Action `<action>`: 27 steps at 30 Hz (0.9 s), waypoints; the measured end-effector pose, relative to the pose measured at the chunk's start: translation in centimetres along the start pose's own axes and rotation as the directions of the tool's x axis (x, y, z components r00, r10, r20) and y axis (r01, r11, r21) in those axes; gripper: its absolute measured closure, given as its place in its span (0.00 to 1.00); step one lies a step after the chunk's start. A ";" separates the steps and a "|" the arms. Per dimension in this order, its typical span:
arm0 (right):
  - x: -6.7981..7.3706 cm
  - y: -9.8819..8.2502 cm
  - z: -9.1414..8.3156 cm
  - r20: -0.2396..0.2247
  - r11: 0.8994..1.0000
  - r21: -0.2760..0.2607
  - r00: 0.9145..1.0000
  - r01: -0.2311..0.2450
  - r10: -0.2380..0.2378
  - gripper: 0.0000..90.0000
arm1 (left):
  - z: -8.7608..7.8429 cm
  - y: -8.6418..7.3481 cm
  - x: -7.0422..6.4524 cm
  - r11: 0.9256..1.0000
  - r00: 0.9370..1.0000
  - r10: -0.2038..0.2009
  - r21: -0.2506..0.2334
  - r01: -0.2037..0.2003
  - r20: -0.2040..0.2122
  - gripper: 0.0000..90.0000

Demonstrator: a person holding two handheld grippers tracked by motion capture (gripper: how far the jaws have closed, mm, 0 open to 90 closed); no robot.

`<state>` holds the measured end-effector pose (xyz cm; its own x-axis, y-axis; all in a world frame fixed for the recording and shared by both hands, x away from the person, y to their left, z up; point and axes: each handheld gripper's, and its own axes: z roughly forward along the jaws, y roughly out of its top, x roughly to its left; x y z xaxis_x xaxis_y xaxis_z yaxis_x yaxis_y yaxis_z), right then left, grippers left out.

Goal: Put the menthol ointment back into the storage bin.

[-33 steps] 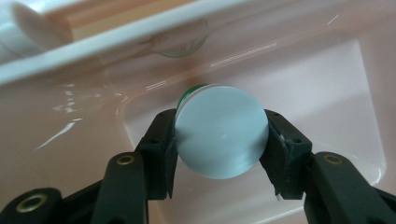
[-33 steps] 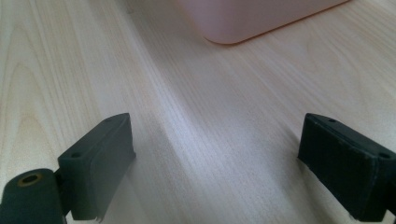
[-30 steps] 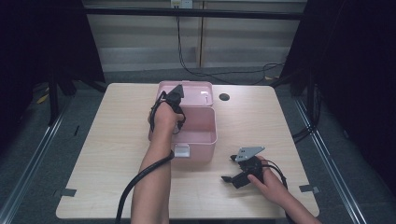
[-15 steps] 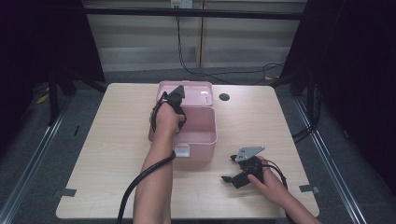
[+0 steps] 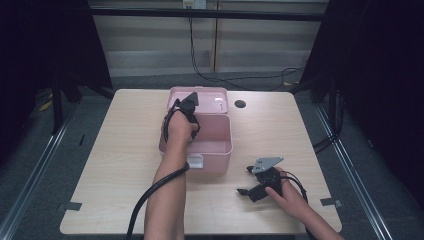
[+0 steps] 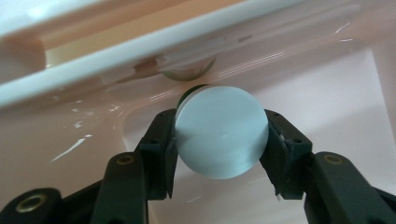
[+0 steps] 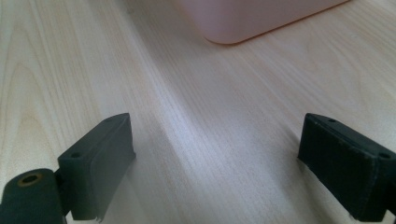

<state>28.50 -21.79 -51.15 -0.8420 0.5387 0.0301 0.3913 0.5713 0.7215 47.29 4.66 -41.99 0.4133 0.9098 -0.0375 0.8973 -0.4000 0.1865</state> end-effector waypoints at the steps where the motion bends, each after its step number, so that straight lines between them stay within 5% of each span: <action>1: 0.0 0.0 0.0 0.000 1.000 0.000 1.000 0.000 0.000 0.11 | 0.0 0.0 0.0 1.000 1.000 -0.001 0.000 0.001 0.001 0.55; 27: 0.0 0.0 0.0 0.001 1.000 0.000 1.000 0.000 0.000 0.11 | 0.4 -0.2 0.1 1.000 1.000 0.005 -0.030 -0.005 -0.003 0.52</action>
<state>28.50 -21.78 -51.15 -0.8417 0.5391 0.0297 0.3913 0.5711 0.7217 47.21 4.75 -42.40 0.4175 0.9081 -0.0331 0.8901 -0.4014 0.2159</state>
